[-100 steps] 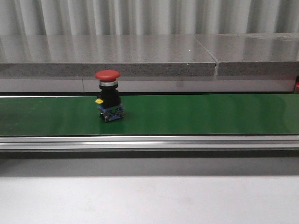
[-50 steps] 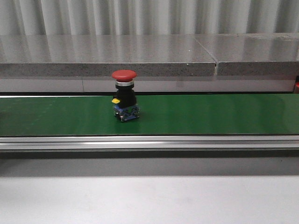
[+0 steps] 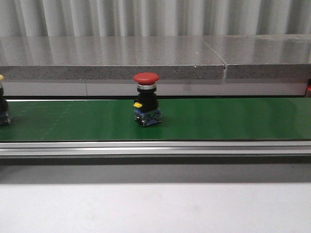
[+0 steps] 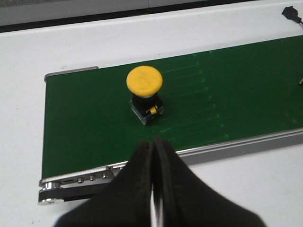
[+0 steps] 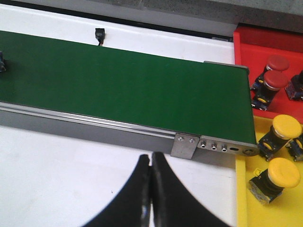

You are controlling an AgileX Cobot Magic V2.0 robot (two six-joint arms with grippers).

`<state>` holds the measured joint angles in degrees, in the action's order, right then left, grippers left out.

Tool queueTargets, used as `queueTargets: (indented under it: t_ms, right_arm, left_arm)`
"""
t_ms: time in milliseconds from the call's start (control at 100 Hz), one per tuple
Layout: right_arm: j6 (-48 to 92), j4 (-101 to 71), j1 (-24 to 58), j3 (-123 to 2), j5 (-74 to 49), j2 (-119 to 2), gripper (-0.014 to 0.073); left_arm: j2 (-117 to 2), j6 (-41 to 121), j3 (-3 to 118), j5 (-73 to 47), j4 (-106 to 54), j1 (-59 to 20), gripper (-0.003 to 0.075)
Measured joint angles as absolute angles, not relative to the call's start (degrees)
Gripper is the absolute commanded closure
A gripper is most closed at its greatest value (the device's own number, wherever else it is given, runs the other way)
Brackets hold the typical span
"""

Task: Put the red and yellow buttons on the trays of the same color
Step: 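Lower the yellow button onto the green belt and open the left gripper, then lower the right gripper onto the arriving red button and close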

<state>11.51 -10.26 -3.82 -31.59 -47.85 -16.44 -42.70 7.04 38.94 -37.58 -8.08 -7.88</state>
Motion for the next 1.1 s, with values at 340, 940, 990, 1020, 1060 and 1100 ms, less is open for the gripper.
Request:
queueTargets:
  t_ms: [340, 940, 990, 1020, 1060, 1100]
  right_arm:
    - [11.5, -10.3, 0.9, -35.6, -49.3, -23.9, 0.0659]
    - [11.5, -10.3, 7.3, -62.8, -55.4, -56.3, 0.0029]
    - [11.5, -10.3, 8.3, -64.7, -56.6, -58.8, 0.0018]
    - [11.5, -10.3, 8.8, -65.7, -57.1, -60.5, 0.0018]
    - [11.5, -10.3, 9.5, -66.9, -57.7, -62.1, 0.0019]
    - [11.5, -10.3, 10.1, -68.2, -58.2, -64.0, 0.0019]
  left_arm:
    - [-29.3, 7.0, 33.8, -37.6, -8.0, -7.9, 0.0740]
    - [-28.0, 7.0, 33.7, -37.6, -7.6, -7.9, 0.0740]
    - [-28.0, 7.0, 33.7, -37.6, -7.6, -7.9, 0.0740]
    - [-28.0, 7.0, 33.7, -37.6, -7.6, -7.9, 0.0740]
    - [-28.0, 7.0, 33.7, -37.6, -7.6, -7.9, 0.0740]
    - [-28.0, 7.0, 33.7, -37.6, -7.6, -7.9, 0.0740]
